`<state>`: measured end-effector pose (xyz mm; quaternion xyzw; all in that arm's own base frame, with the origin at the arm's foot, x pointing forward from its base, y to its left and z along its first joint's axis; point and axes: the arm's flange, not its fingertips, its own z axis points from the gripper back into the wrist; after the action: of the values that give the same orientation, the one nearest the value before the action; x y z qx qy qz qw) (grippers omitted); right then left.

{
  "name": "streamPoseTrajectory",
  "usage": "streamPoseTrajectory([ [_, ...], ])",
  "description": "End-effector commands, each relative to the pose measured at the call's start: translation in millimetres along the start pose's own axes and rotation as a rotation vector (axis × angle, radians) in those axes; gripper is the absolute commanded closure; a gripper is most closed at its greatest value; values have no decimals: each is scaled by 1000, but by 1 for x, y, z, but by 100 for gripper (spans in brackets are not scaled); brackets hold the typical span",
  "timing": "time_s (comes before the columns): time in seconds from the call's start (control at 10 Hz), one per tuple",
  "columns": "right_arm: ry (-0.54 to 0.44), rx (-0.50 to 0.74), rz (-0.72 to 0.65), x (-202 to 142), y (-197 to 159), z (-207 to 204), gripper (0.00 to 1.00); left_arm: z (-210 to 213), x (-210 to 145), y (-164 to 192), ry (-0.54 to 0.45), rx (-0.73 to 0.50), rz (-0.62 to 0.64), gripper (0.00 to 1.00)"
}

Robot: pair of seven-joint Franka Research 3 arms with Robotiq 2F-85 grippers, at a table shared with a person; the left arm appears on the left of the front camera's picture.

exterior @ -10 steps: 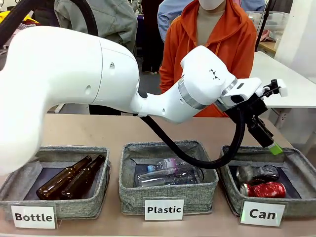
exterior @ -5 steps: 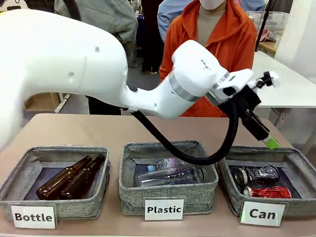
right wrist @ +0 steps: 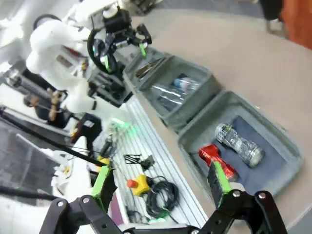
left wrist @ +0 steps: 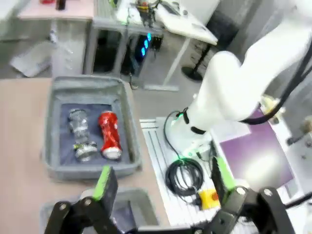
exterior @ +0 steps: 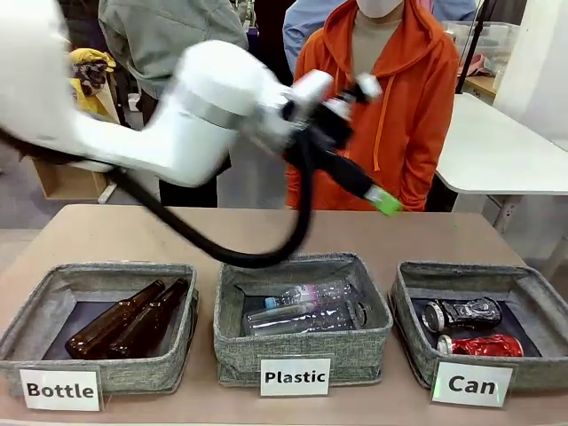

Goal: Sort the can waste into the basket.
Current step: Pick up the can waste from the table and place it in the right Fabric basket.

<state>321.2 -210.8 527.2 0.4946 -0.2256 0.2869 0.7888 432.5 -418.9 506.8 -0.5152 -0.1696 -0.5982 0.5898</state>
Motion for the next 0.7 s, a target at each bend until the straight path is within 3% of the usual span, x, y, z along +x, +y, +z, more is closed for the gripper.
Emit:
streamPoseTrajectory([
  [0.0,33,10,-42,37,12,-70,0,93,-63,-51,-143,110,92,0],
  [0.2,0,41,-68,65,17,-156,0,191,-118,-82,-272,220,241,0],
  [0.3,-2,107,-153,75,16,-195,0,234,-157,-102,-338,219,345,0],
  [0.5,-11,183,-317,88,-5,-239,0,287,-221,-117,-489,217,439,0],
  [0.6,-55,159,-395,93,-24,-246,0,302,-252,-117,-530,206,483,0],
])
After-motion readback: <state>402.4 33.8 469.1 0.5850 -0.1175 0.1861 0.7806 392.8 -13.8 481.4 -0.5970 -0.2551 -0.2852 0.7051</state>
